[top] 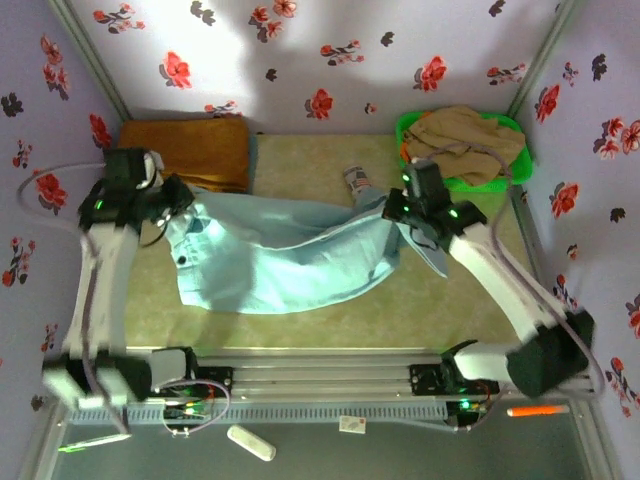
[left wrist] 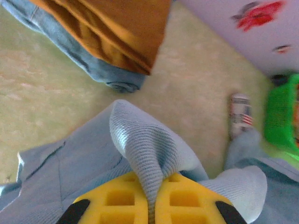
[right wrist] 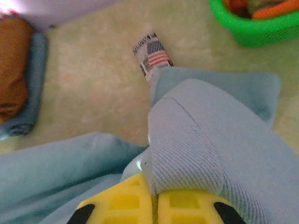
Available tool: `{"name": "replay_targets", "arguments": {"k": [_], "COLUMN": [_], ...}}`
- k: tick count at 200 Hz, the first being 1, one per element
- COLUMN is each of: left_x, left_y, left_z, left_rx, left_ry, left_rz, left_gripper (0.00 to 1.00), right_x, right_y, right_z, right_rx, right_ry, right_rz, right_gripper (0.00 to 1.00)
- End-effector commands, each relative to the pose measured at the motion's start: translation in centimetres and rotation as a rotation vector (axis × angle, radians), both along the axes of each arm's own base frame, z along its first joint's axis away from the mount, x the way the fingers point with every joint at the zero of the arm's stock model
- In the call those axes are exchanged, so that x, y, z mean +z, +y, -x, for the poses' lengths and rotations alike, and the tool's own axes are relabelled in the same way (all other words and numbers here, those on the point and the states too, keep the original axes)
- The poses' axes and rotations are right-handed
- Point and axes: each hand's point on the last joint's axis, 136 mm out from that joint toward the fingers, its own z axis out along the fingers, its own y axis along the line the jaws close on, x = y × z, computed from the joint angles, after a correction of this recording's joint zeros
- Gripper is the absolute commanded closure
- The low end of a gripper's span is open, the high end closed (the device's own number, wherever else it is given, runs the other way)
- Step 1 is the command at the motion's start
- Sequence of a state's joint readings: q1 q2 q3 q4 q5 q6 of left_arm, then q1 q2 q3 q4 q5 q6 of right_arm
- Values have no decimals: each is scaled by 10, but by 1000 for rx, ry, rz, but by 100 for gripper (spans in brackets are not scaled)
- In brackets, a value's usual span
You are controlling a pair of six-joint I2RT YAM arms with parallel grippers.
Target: Fold and stack the trousers
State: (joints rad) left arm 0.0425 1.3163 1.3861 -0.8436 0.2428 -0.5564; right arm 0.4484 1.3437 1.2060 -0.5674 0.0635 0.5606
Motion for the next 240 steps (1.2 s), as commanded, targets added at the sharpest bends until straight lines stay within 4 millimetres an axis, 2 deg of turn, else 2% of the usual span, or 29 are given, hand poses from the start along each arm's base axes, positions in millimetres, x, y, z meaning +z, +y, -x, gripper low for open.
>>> {"name": "replay_targets", "arguments": {"k": [1, 13, 18, 29, 43, 59, 68, 78, 96, 111, 124, 138, 161, 194, 209, 224, 240], "left_x": [-26, -35, -37, -34, -21, -7, -5, -13, -42, -78, -107, -127, -158, -200, -212, -221, -230], "left_y": [34, 46, 49, 48, 40, 24, 9, -6, -33, -57, -70, -72, -70, -69, -67, -65, -62], "left_z": [-70, -96, -103, -112, -105, -79, -59, -32, 20, 62, 92, 116, 136, 143, 145, 143, 141], "left_rx": [48, 63, 66, 47, 18, 3, -7, -1, 7, -5, -19, -30, -19, 26, 43, 60, 82], "left_ry": [-4, 17, 31, 50, 33, -12, -35, -34, -29, -11, 21, 55, 95, 169, 189, 199, 200], "left_rz": [-37, -28, -28, -32, -45, -54, -45, -28, -32, 4, 31, 37, 23, 37, 34, 21, 12], "left_gripper": [72, 28, 16, 10, 1, 0, 0, 0, 0, 1, 2, 2, 2, 3, 5, 9, 21], "right_x": [5, 4, 7, 15, 23, 18, 10, -1, -31, -51, -64, -74, -92, -129, -138, -145, -151], "right_y": [28, 31, 31, 27, 11, -9, -18, -28, -41, -49, -51, -52, -57, -48, -41, -39, -37], "right_z": [-45, -56, -57, -53, -39, -18, -5, 10, 33, 46, 53, 55, 51, 40, 35, 32, 28], "right_rx": [51, 63, 66, 69, 40, -7, -39, -80, -170, -236, -280, -311, -406, -510, -524, -543, -552], "right_ry": [-19, -2, -3, -21, -53, -57, -48, -35, 8, 50, 82, 105, 163, 269, 284, 291, 297], "right_rz": [-40, -21, -19, -6, 20, 39, 26, -1, -88, -174, -255, -315, -384, -558, -623, -653, -673], "right_gripper": [63, 49, 45, 39, 30, 27, 26, 25, 23, 21, 17, 14, 12, 13, 15, 16, 17]}}
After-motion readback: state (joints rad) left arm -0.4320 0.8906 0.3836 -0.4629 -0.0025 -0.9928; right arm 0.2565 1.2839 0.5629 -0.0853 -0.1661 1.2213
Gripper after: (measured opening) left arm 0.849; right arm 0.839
